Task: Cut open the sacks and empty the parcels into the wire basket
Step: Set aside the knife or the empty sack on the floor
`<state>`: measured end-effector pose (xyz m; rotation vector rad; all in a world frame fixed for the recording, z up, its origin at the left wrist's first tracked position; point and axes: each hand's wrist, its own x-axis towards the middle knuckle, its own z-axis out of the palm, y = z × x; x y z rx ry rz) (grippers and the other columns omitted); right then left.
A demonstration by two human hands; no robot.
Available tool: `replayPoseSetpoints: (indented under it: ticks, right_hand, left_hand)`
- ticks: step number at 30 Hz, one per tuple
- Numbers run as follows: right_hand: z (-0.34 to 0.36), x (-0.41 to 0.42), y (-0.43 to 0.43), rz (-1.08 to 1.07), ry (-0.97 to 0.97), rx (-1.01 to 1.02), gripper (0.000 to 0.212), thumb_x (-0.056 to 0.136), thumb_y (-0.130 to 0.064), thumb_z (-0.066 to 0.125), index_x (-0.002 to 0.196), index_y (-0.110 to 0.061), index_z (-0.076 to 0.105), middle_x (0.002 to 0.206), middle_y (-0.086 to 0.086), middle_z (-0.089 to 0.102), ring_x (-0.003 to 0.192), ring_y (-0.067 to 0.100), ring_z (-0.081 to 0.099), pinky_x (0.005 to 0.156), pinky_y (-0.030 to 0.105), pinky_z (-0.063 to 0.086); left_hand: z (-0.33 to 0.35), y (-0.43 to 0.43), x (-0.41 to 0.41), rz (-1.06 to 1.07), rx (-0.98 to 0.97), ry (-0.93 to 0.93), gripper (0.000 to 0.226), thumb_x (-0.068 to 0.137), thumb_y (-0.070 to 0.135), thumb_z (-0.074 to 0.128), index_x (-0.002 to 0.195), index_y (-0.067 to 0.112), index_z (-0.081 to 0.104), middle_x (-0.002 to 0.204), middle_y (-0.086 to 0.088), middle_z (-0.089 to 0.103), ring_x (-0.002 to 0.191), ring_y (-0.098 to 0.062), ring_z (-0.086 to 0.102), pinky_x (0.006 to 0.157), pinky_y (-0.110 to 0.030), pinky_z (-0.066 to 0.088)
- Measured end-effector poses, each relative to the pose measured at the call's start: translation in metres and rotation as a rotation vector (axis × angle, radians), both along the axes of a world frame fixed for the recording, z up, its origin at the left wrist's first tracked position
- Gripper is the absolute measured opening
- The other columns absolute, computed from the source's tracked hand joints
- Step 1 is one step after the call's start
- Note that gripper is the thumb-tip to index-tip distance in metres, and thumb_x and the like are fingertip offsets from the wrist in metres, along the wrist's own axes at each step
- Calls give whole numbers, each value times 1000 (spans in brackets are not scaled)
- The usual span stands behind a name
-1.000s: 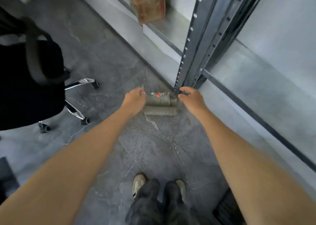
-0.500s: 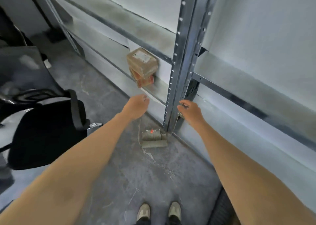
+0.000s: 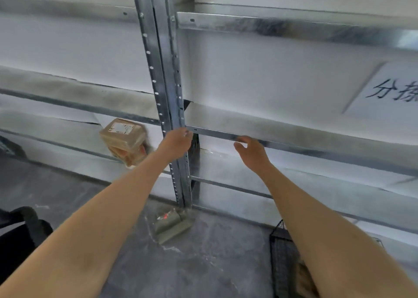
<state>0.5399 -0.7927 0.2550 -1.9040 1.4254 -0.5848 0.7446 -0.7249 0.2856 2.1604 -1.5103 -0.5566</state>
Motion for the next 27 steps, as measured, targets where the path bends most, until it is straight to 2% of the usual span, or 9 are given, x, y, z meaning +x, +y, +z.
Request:
replayPoseSetpoints:
  ticks: [3,6,8,11,14,16,17,19,27]
  right_hand:
    - [12,-60,7,-100,-21,-46,32,95,-28,50,122,-15,61,126,1,62,115,22,56,92,28,39]
    - [22,-127,23,-213,-18,-76,31,96,-28,50,123,-14,59,126,4,61,114,23,56,90,27,39]
    - [26,-175,35,-291,-4,-92,34,97,-30,49,127,-15,57,131,4,58,117,24,55,91,26,38]
    - [32,-250,61,-392,31,-112,38,99,-32,46,132,-16,52,139,6,52,125,25,50,100,30,36]
    - [38,-324,97,-477,72,-126,39,99,-34,44,134,-18,50,142,7,49,127,25,48,104,32,36]
    - [43,-371,123,-538,94,-140,39,99,-34,44,135,-20,50,142,5,49,125,24,50,102,31,37]
    - [45,-393,136,-566,95,-145,39,99,-34,44,135,-20,50,142,5,49,124,23,50,101,31,37]
    - [51,-438,166,-615,97,-158,39,99,-32,44,135,-19,49,143,4,47,125,22,49,101,29,35]
    - [64,-604,294,-835,116,-161,43,99,-33,44,139,-19,45,138,9,51,117,25,54,93,30,39]
  left_hand:
    - [10,-20,-50,-97,-31,37,33,100,24,30,111,5,55,111,-14,61,90,-24,52,79,-31,38]
    - [21,-35,-111,-218,-69,15,39,101,26,33,127,5,53,131,-15,55,115,-31,51,95,-35,39]
    - [26,-40,-155,-315,-91,-7,39,101,26,33,128,6,53,131,-14,55,118,-31,50,97,-35,38]
    - [28,-37,-225,-442,-90,-24,34,100,25,32,115,9,58,113,-9,60,101,-27,54,84,-33,41]
    - [27,-21,-298,-549,-85,-43,28,98,25,32,90,12,55,88,-5,58,85,-25,53,69,-31,40]
    - [25,-5,-347,-633,-88,-23,31,99,31,33,105,13,59,109,-8,63,102,-29,57,85,-36,47]
    - [26,3,-371,-671,-95,-23,36,100,33,33,120,14,56,127,-9,58,115,-30,54,97,-40,44]
    - [30,22,-422,-735,-105,-23,42,101,35,34,134,14,48,144,-9,46,128,-29,46,108,-42,36]
    - [48,98,-605,-908,-165,72,43,102,31,35,140,11,42,147,-9,42,134,-27,40,109,-38,33]
